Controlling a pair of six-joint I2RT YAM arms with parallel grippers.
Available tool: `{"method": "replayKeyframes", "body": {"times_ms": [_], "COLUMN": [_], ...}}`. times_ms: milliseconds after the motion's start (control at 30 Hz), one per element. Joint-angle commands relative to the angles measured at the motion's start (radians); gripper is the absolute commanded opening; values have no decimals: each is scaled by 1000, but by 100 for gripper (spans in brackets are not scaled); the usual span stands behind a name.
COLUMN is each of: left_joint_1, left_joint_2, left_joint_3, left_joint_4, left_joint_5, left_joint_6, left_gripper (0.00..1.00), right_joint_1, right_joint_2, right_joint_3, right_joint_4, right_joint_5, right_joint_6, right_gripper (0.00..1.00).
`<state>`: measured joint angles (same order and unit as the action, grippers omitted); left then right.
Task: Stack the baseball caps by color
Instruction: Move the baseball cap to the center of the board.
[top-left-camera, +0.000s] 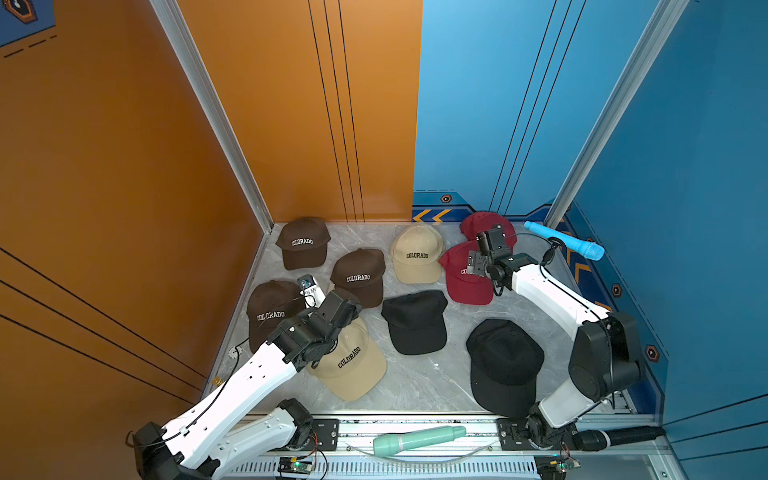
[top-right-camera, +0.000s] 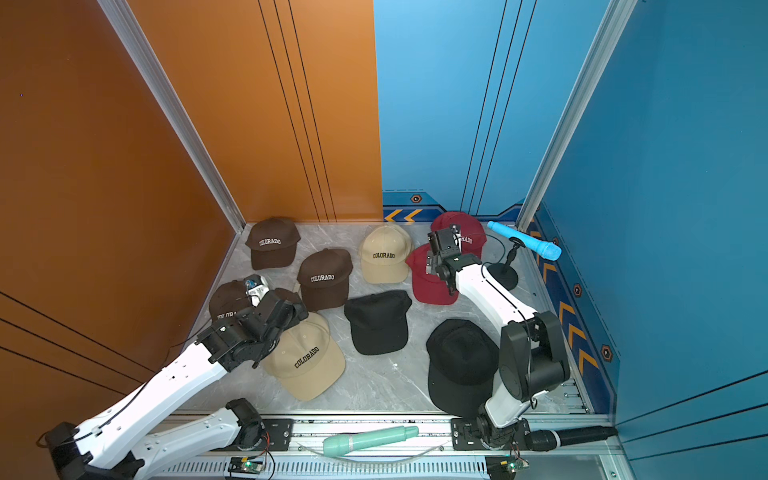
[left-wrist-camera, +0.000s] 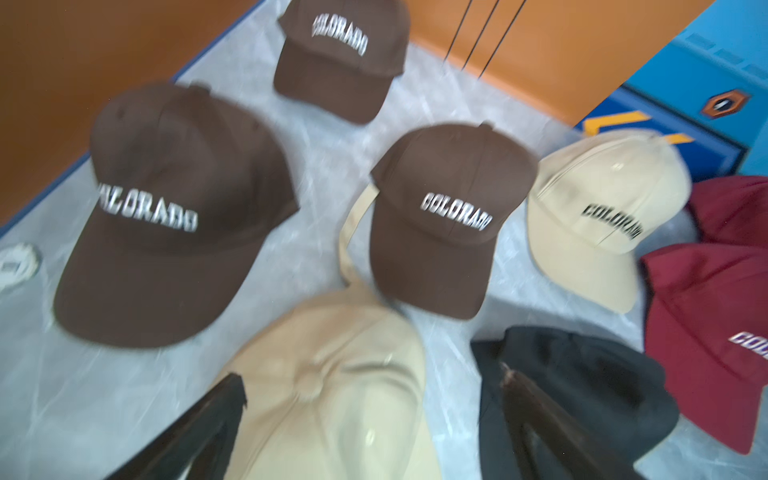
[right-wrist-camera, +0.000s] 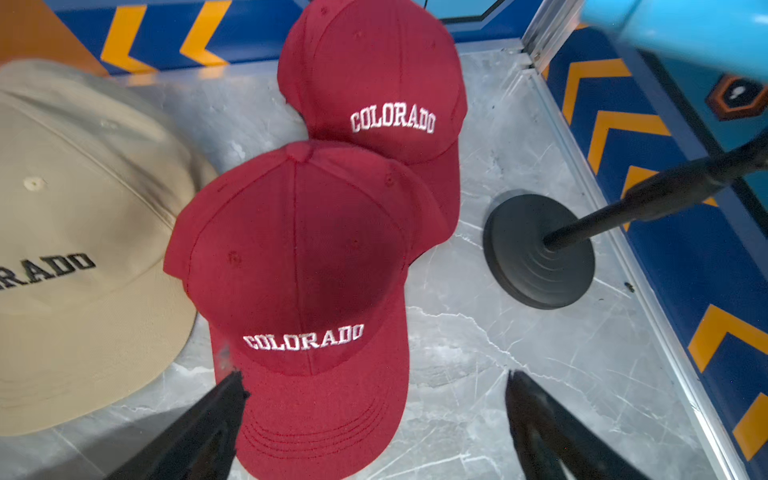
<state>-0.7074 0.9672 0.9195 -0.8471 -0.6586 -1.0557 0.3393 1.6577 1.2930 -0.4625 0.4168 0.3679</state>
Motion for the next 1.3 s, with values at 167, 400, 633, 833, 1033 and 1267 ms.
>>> {"method": "replayKeyframes", "body": {"times_ms": [167,400,633,833,1033,1267], "left_joint_1": [-50,-28,55,150,152,183], "left_joint_2": [100,158,211,273,264,270], "left_joint_3": [70,41,68,137,163,144], "left_joint_4": [-306,-305,-287,-257,-263,-333], "left_joint_5": [-26,27,75,236,304,348], "left_joint_6": [-311,-377,-314,-158,-144,-154], "left_gripper": [98,98,98,99,100,98], "right_joint_1": [29,32,33,27,27,27], "right_joint_2": [-5,-43,-102,-131,-128,-137], "right_joint_3": [56,32,17,5,17,22], "right_joint_4": [-35,-36,-48,-51,-67,-71], "right_joint_5": [-62,-101,-135,-151,-173,-186], "right_joint_6": [-16,1,11,15,20,20], "right_gripper": [97,95,95,95,95,95]}}
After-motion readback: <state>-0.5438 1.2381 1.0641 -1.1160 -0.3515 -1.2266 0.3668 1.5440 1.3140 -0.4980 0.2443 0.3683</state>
